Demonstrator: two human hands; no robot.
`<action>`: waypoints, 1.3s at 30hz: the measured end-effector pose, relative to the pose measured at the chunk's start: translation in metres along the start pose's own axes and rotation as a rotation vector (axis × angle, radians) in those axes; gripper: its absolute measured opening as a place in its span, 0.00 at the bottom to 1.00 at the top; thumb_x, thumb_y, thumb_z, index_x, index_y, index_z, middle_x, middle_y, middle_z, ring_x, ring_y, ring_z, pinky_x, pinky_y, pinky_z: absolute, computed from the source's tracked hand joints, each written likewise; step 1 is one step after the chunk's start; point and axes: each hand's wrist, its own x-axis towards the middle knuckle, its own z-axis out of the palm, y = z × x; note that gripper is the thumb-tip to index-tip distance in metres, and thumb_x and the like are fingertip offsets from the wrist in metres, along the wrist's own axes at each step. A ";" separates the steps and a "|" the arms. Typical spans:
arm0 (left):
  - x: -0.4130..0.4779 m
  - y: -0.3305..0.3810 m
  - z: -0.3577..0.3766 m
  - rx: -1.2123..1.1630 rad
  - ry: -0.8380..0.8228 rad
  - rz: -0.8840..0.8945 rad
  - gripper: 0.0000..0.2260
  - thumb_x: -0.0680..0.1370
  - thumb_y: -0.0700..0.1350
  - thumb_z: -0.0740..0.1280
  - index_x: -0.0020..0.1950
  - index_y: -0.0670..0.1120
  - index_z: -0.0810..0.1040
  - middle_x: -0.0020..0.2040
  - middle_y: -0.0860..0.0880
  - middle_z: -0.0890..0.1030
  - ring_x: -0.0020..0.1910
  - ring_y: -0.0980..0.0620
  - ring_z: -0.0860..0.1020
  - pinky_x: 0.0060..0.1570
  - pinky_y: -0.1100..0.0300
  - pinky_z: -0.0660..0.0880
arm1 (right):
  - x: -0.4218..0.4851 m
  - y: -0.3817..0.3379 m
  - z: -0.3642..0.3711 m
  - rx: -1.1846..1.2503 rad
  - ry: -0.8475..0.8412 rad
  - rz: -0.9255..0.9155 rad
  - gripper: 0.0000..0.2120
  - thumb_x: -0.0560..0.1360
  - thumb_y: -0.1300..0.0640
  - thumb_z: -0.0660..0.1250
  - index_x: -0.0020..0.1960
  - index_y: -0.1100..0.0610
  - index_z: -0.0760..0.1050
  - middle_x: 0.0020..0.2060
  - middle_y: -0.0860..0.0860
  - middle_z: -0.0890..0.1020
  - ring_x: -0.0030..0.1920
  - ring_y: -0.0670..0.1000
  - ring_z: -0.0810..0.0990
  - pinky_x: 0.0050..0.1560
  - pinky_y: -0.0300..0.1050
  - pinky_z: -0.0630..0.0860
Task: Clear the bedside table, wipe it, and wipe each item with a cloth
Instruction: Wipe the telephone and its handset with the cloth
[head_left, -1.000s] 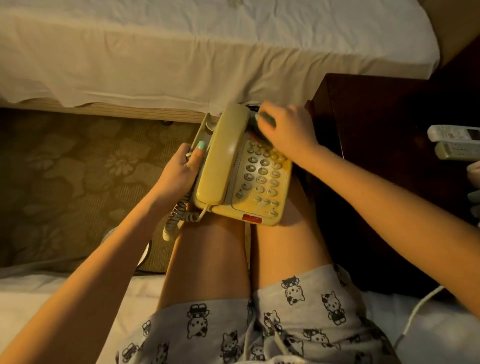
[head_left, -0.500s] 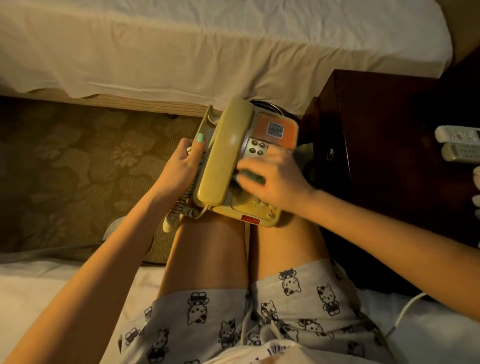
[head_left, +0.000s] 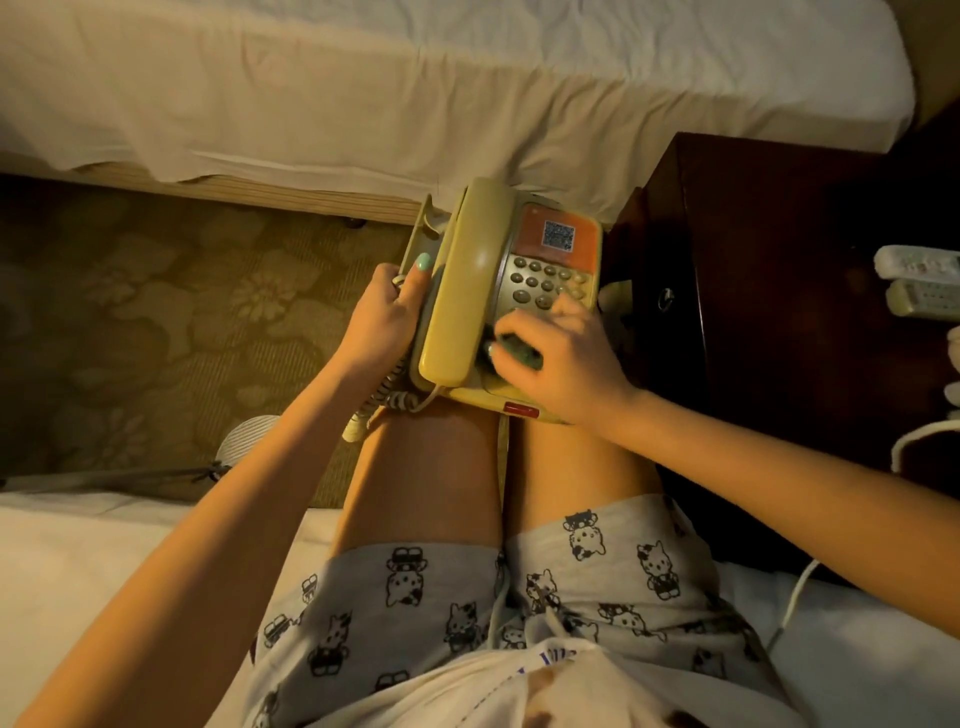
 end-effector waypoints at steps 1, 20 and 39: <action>0.002 0.000 0.000 0.002 0.014 -0.004 0.17 0.83 0.56 0.54 0.58 0.43 0.71 0.43 0.52 0.74 0.41 0.57 0.72 0.37 0.62 0.67 | -0.006 -0.006 0.000 0.029 -0.016 -0.018 0.09 0.74 0.54 0.67 0.41 0.60 0.78 0.28 0.49 0.80 0.30 0.46 0.73 0.44 0.42 0.65; 0.006 -0.006 0.003 0.035 0.052 -0.060 0.20 0.83 0.55 0.55 0.58 0.37 0.72 0.40 0.50 0.72 0.39 0.53 0.70 0.43 0.55 0.66 | 0.038 0.033 -0.051 0.376 0.180 0.717 0.08 0.81 0.55 0.59 0.56 0.59 0.70 0.40 0.43 0.74 0.38 0.33 0.75 0.39 0.28 0.70; 0.013 0.011 -0.001 0.077 0.069 0.014 0.15 0.83 0.54 0.55 0.51 0.43 0.70 0.38 0.53 0.70 0.35 0.58 0.68 0.32 0.59 0.63 | 0.010 -0.005 -0.025 -0.202 -0.230 -0.040 0.24 0.73 0.39 0.63 0.54 0.59 0.75 0.55 0.56 0.75 0.55 0.54 0.69 0.52 0.42 0.60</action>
